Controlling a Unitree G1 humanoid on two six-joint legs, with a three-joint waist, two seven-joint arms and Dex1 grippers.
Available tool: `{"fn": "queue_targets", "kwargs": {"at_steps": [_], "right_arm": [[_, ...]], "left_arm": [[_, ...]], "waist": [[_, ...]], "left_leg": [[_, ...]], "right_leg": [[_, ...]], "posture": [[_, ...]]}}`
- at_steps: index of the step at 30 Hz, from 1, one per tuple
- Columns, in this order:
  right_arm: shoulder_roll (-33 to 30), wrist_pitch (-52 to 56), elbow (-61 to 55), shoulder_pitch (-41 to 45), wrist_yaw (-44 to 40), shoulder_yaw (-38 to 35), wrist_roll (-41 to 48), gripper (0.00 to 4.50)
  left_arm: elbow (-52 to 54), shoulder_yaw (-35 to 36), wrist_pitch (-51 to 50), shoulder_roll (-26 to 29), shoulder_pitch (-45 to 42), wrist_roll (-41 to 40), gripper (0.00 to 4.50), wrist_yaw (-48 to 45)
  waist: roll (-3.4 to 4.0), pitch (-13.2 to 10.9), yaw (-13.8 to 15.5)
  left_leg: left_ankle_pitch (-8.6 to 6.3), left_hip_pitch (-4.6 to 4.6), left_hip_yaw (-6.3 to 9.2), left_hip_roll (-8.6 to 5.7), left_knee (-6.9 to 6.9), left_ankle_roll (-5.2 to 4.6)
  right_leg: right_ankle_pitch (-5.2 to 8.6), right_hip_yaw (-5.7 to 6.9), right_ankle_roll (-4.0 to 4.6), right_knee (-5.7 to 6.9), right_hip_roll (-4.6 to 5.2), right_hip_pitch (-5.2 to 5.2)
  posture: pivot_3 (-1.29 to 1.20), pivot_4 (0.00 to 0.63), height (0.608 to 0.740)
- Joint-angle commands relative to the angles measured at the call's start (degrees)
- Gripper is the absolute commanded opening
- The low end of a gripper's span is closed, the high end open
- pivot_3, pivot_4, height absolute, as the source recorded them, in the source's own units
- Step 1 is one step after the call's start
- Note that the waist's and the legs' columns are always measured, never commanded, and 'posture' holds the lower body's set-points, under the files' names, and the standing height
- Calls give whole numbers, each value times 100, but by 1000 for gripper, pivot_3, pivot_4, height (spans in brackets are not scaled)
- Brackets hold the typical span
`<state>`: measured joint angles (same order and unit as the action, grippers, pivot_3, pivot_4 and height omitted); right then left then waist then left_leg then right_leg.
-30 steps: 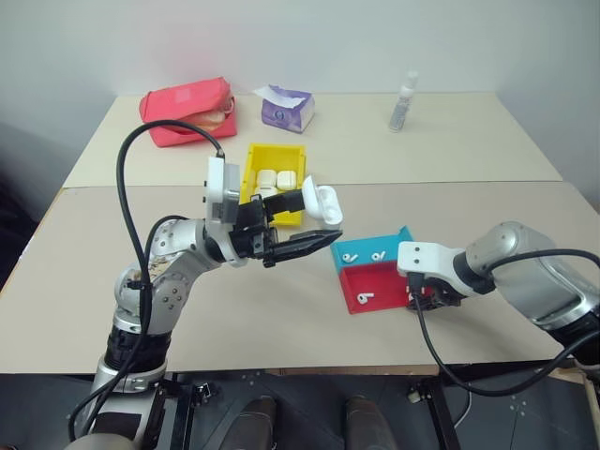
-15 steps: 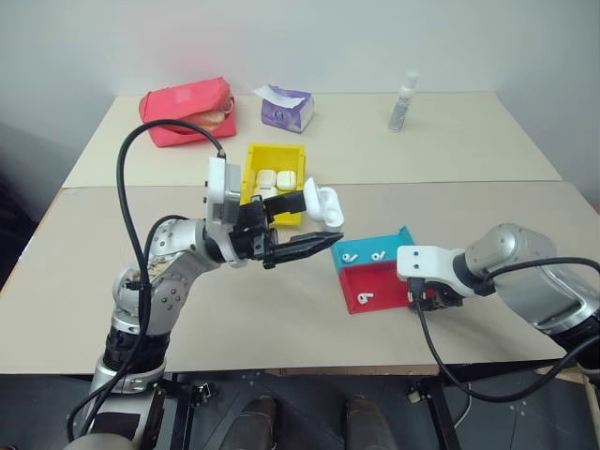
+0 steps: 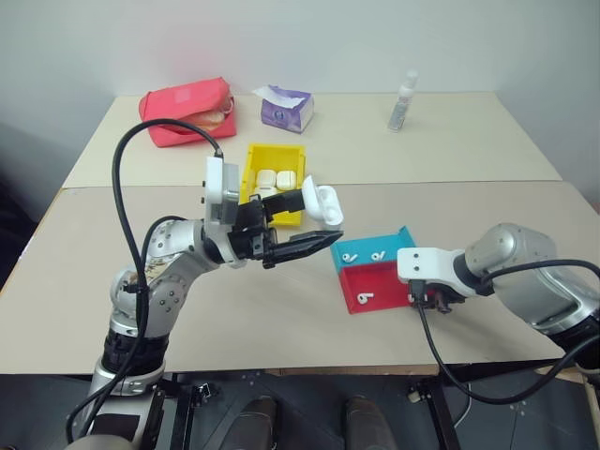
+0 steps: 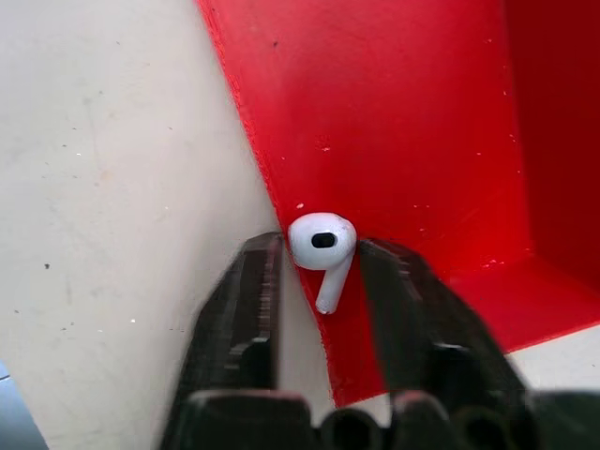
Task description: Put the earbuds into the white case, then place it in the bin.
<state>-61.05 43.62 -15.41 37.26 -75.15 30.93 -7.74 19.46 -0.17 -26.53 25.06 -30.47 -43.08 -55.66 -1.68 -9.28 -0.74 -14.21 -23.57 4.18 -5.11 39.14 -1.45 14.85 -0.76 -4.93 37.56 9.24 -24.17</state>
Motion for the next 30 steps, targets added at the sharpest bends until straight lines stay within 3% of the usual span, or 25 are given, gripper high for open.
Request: {"fn": "queue_targets", "kwargs": {"at_steps": [1,10,15,22,30], "right_arm": [[25,-20,-92,-30,-32,-109,-35,621],[-32,451,-488,-95,-121,-496,365,621],[224,1038,-944,-107,17,-1452,1209,621],[1608,333,-1213,-649,1077,-3872,2466,621],[3144,767,-1789,-468,2626,-5398,4202,621]], "left_arm": [[218,84,27,-1,-6,-147,2768,-1],[168,79,27,-1,-56,-177,2768,-86],[78,95,104,24,-82,-175,2768,-294],[-269,59,230,-64,-351,-73,2768,-593],[-778,13,321,-149,-770,13,2768,-864]], "waist": [[0,0,-1],[0,0,2],[0,0,-2],[-1,0,47],[0,0,14]], "left_leg": [[0,0,0,0,0,0],[0,1,0,0,-1,1],[0,0,0,0,-1,0],[0,1,4,-2,-1,0],[0,0,7,-3,-2,0]], "right_leg": [[0,0,0,-1,0,0],[0,0,0,0,0,-1],[0,-1,0,-2,0,-1],[0,1,0,1,2,6],[-1,2,0,8,3,4]], "posture": [[0,150,740],[0,150,740],[0,150,740],[0,150,740],[0,150,740]]}}
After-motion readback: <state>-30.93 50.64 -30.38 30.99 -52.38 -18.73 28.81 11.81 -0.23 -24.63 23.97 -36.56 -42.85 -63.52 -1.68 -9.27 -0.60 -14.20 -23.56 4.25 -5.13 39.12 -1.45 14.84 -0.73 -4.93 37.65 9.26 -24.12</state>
